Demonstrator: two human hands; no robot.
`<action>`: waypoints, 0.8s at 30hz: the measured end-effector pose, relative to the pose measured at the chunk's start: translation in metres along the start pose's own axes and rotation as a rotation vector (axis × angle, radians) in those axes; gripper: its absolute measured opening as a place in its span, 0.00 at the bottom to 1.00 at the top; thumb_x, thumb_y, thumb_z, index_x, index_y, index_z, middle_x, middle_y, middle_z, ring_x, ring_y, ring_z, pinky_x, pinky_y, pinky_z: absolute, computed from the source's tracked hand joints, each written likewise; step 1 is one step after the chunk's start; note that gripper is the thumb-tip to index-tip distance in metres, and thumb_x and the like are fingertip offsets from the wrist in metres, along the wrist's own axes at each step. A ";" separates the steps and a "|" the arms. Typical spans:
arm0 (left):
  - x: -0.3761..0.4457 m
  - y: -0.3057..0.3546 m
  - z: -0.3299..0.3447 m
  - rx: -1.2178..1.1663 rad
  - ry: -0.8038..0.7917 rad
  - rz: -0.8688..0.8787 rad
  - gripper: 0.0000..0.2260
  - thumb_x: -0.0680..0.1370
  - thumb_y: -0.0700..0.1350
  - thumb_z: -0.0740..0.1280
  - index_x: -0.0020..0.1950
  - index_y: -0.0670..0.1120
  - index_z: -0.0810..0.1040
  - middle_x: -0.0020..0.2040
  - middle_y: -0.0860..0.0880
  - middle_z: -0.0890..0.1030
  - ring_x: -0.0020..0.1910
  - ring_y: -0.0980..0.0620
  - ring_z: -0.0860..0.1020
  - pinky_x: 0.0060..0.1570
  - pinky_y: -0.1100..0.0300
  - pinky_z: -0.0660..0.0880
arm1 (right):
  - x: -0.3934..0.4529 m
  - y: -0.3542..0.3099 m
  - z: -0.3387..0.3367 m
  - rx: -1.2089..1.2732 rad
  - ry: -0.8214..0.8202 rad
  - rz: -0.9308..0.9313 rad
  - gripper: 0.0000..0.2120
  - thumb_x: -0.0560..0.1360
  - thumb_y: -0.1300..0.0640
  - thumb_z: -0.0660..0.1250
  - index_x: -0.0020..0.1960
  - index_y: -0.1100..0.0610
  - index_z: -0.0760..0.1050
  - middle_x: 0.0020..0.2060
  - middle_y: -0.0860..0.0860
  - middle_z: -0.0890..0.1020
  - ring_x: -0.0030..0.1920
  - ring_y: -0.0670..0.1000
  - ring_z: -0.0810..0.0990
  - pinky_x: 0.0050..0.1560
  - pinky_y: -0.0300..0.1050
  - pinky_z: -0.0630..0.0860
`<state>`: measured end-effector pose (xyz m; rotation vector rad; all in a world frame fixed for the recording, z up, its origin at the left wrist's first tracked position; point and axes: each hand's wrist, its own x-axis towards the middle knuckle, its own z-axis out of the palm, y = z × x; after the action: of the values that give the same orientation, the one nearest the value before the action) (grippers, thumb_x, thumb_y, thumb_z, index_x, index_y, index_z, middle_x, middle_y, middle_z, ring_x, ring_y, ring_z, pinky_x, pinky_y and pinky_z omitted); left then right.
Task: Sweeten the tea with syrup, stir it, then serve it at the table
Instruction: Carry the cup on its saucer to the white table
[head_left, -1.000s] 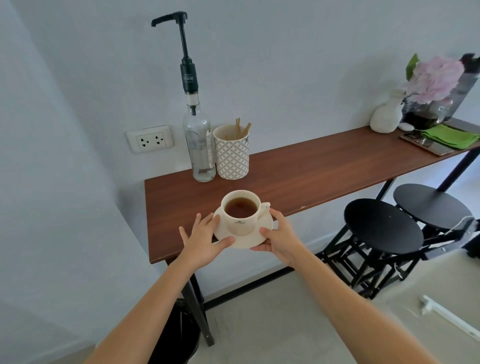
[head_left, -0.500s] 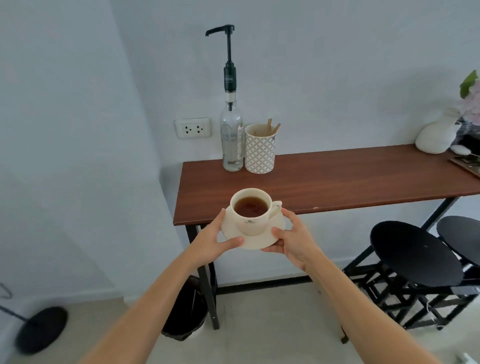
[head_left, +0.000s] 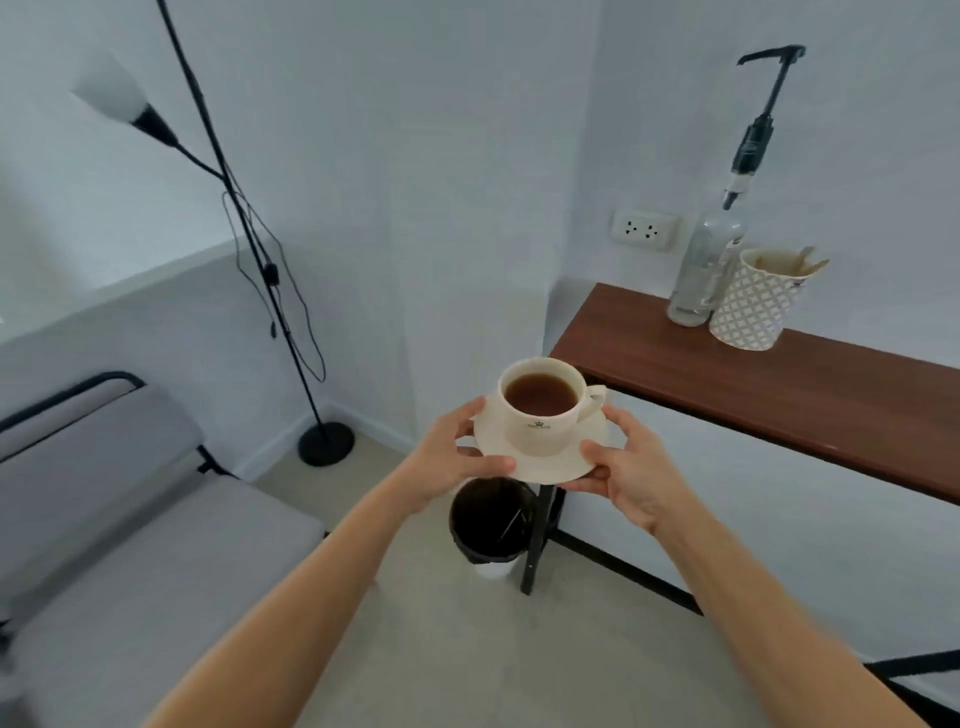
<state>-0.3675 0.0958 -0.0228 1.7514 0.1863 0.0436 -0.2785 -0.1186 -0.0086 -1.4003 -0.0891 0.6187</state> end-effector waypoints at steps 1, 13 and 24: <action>-0.017 -0.003 -0.011 -0.011 0.035 -0.001 0.30 0.72 0.38 0.78 0.62 0.64 0.70 0.64 0.45 0.78 0.59 0.42 0.83 0.57 0.55 0.80 | -0.004 0.003 0.016 -0.006 -0.029 0.007 0.26 0.79 0.73 0.61 0.73 0.53 0.66 0.65 0.63 0.75 0.52 0.65 0.84 0.35 0.54 0.86; -0.262 -0.061 -0.160 -0.032 0.405 -0.043 0.33 0.71 0.37 0.79 0.73 0.48 0.72 0.64 0.44 0.80 0.55 0.55 0.83 0.54 0.58 0.82 | -0.084 0.085 0.245 -0.106 -0.391 0.097 0.29 0.80 0.73 0.61 0.76 0.54 0.62 0.64 0.66 0.76 0.47 0.63 0.84 0.34 0.53 0.86; -0.542 -0.112 -0.280 -0.035 0.731 -0.140 0.27 0.71 0.36 0.78 0.58 0.64 0.76 0.55 0.51 0.81 0.60 0.44 0.80 0.57 0.57 0.81 | -0.210 0.210 0.488 -0.184 -0.723 0.256 0.30 0.80 0.73 0.60 0.77 0.52 0.61 0.67 0.67 0.74 0.47 0.64 0.83 0.31 0.54 0.85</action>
<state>-0.9509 0.3068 -0.0393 1.6163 0.8312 0.5829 -0.7302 0.2285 -0.0478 -1.3111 -0.5590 1.3389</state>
